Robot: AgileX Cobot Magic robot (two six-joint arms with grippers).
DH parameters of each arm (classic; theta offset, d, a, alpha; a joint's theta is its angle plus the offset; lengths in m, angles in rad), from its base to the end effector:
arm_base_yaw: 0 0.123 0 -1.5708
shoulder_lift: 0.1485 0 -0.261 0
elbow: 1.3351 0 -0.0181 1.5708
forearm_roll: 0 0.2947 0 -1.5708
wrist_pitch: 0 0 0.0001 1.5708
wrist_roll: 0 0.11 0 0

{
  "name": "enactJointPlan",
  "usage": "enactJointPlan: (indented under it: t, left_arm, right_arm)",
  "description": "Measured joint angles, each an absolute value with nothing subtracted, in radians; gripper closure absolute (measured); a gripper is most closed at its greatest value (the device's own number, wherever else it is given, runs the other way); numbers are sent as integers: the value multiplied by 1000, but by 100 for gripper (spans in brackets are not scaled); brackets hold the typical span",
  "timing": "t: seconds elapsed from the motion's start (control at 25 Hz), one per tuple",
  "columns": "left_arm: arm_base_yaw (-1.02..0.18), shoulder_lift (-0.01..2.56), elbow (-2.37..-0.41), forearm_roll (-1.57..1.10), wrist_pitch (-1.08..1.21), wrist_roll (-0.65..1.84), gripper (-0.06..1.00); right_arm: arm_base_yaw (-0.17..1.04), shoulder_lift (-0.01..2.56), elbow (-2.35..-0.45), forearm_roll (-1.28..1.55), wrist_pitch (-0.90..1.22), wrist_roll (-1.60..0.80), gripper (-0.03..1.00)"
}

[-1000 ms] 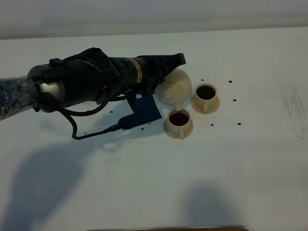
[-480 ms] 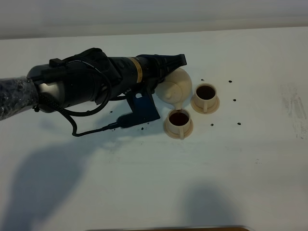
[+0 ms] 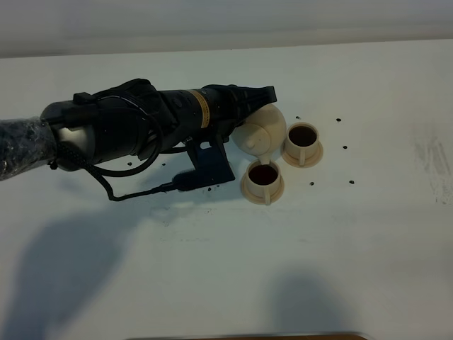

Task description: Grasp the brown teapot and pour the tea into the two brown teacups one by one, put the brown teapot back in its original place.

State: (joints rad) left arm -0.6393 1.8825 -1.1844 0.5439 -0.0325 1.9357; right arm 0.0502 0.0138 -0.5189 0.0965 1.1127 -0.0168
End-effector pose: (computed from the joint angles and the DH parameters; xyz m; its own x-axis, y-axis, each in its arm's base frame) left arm 0.3677 -0.2756 0.1420 0.7222 0.2292 0.6526 -0.2076 -0.8282 0.5206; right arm 0.0714 0.0131 0.2903 -0.4981 0.0009 -0.8671 -0.1120 0.9916 0.0654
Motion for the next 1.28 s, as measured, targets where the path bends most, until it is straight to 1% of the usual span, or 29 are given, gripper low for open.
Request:
enactJointPlan:
  t: [1.28]
  left_arm:
    - [-639,1881,-1183,560,-37,1936,78]
  right_arm:
    - [50,14,-519,96,1113,-17,53]
